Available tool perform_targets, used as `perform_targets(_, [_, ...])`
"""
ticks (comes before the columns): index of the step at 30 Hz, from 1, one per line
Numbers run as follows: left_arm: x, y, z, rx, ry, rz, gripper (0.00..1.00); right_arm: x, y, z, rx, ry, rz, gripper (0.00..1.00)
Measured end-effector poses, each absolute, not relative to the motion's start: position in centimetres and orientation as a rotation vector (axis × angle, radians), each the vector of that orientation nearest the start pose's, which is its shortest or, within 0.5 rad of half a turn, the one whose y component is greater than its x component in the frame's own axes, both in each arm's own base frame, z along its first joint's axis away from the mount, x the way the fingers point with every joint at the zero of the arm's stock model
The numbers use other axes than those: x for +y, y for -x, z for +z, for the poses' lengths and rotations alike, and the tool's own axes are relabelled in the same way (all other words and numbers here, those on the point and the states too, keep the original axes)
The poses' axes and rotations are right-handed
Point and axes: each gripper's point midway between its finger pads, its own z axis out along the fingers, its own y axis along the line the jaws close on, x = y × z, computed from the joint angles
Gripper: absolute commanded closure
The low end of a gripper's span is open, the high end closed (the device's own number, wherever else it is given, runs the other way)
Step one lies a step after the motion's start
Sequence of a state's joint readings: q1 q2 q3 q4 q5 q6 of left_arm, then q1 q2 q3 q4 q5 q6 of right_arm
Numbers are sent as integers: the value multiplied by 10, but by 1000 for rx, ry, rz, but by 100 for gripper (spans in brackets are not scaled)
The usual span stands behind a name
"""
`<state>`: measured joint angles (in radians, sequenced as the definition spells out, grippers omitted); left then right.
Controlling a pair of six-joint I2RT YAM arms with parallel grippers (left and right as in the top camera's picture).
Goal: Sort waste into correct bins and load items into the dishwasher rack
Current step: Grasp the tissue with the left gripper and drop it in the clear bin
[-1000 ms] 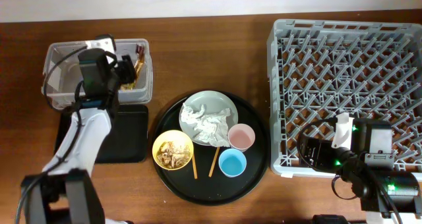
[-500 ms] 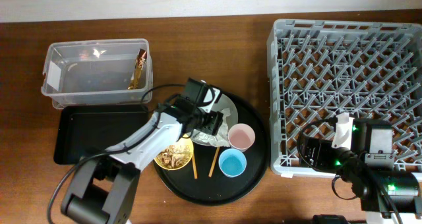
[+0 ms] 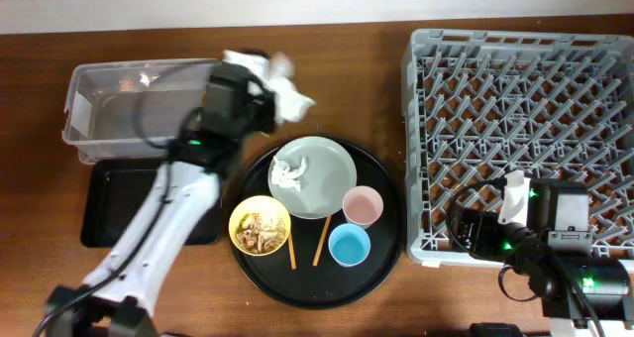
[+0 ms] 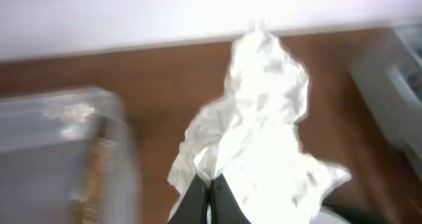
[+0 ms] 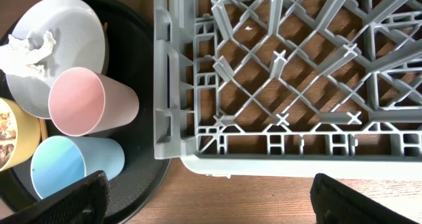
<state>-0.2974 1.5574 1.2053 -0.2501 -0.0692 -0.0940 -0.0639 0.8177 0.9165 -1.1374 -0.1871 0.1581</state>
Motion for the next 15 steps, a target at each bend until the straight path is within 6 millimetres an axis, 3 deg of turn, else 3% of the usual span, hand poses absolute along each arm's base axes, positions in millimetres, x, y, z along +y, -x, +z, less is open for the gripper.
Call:
perform_targets(2, [-63, -473, 229, 2096, -16, -43, 99, 19, -202, 181, 2598, -222, 277, 2])
perform_targets(3, [-49, -475, 229, 2094, 18, -19, 91, 19, -202, 181, 2597, -222, 277, 2])
perform_targets(4, [-19, -482, 228, 2076, 88, 26, 71, 19, -202, 181, 2598, -221, 277, 2])
perform_targets(5, [-4, -485, 222, 2085, 122, 48, 62, 19, -202, 181, 2598, -223, 277, 2])
perform_targets(6, [7, -487, 215, 2098, 143, 66, 44, 19, -202, 181, 2598, -222, 277, 2])
perform_targets(8, [39, -489, 189, 2155, 215, 114, 42, 19, -202, 181, 2598, -222, 277, 2])
perform_targets(11, [34, -485, 184, 2182, 198, 81, 40, 19, -202, 181, 2597, -223, 277, 2])
perform_targets(13, [-5, -469, 175, 2273, 97, -33, 38, 19, -202, 181, 2597, -222, 277, 2])
perform_targets(15, [-58, -444, 159, 2389, -44, -150, 37, 19, -202, 181, 2597, -222, 277, 2])
